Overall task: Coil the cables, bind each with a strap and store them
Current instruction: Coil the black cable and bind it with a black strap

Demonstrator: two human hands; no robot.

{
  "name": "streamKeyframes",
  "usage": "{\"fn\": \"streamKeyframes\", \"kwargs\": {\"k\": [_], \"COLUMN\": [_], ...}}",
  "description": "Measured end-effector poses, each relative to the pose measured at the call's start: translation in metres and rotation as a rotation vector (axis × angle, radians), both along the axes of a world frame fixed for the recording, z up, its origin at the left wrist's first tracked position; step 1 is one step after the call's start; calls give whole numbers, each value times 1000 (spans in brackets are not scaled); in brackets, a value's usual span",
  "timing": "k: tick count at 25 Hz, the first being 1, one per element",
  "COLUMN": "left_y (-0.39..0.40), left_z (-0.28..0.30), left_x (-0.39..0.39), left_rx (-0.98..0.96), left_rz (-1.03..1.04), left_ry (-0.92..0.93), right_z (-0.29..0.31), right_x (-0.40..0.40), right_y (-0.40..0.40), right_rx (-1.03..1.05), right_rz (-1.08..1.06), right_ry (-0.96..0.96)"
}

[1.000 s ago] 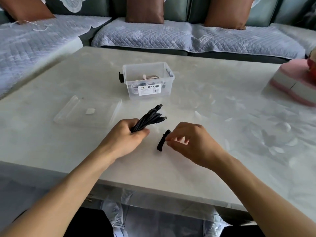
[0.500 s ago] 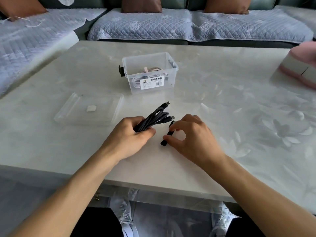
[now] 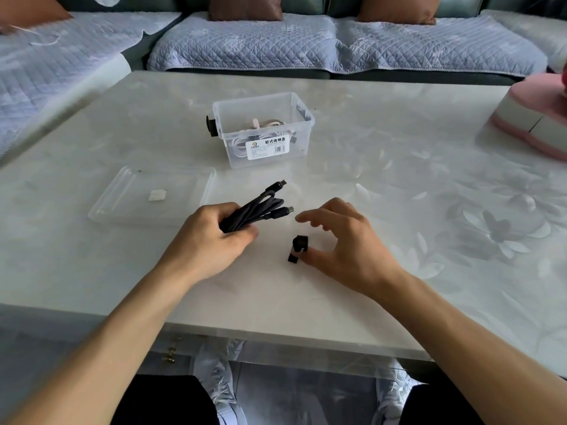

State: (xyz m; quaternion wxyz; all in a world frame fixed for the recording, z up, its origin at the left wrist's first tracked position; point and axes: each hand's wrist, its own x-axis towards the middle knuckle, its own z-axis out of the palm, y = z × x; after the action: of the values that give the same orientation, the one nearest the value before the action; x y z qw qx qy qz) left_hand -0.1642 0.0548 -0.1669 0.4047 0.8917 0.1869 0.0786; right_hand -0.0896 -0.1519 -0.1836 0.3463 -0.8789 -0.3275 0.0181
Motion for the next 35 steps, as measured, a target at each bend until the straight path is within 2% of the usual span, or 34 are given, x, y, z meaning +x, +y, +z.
{"fn": "streamKeyframes", "kwargs": {"k": [2, 6, 9, 12, 20, 22, 27, 29, 31, 35], "left_y": [-8, -23, -35, -42, -45, -41, -33, -30, -31, -39], "left_z": [0, 5, 12, 17, 12, 13, 14, 15, 16, 17], "left_x": [-1, 2, 3, 5, 12, 13, 12, 12, 11, 11], "left_rx": [-121, -577, -696, -774, -636, -640, -623, -618, -604, -588], "left_rz": [24, 19, -45, -61, 33, 34, 40, 44, 30, 8], "left_ry": [2, 45, 66, 75, 60, 61, 60, 55, 69, 98], "right_z": [2, 14, 19, 18, 19, 18, 16, 17, 18, 25], "right_x": [1, 4, 2, 1, 2, 6, 13, 14, 15, 17], "right_y": [2, 6, 9, 12, 11, 7, -6, -8, -7, -3], "right_rx": [146, 489, 669, 688, 649, 610, 307, 277, 357, 663], "right_rz": [-24, -148, -179, -217, -240, -244, -98, -109, -196, -347], "right_ry": [111, 560, 655, 665, 614, 526, 165, 69, 155, 554]}}
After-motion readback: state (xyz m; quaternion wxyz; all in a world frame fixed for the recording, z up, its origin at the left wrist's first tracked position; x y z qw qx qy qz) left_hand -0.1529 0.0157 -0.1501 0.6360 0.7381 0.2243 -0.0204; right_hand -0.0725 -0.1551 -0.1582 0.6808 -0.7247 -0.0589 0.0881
